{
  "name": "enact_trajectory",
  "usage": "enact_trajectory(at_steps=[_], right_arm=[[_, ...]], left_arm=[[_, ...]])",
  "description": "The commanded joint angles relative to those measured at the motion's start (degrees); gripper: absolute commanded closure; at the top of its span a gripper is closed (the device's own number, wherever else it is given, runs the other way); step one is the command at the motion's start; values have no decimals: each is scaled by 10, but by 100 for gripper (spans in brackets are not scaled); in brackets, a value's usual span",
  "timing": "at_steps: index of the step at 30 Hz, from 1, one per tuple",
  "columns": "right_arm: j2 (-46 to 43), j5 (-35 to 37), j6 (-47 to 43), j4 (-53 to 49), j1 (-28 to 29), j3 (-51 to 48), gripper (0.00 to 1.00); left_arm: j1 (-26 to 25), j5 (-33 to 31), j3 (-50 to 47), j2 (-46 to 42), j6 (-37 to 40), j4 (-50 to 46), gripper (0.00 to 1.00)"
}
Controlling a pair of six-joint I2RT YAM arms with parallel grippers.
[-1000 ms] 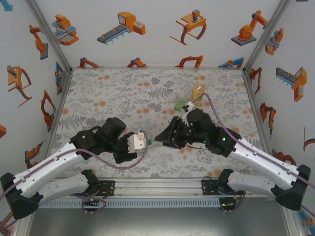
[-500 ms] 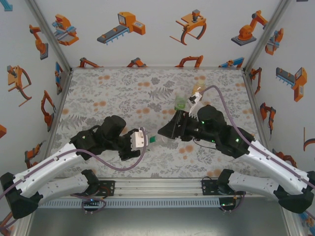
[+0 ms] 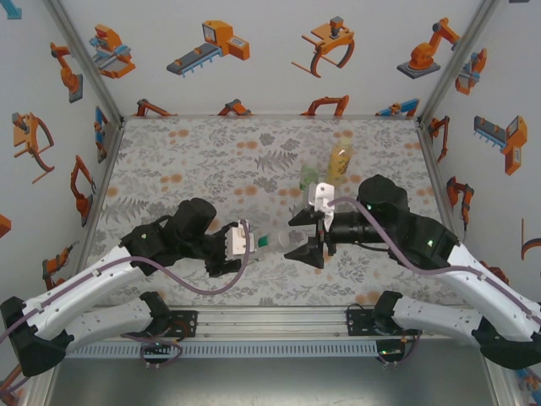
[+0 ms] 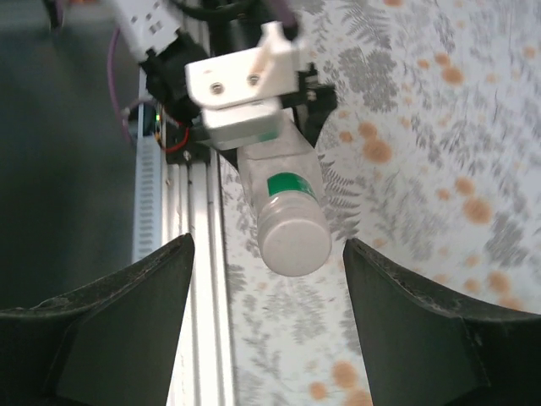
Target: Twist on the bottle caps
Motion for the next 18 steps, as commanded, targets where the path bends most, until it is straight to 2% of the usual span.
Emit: enact_trajectory(at_steps=[1,8,18], right_arm=[[18,-67,-186,-58,1,27,35],[51,-67,-229,-82,1,41,38],[39,-57,-220,-42,1,8,50]], left_arm=[[-3,28,15,-9,17,8,100],[-5,43,14,-11,26,8,100],[-7,48,15,-11,23,8,100]])
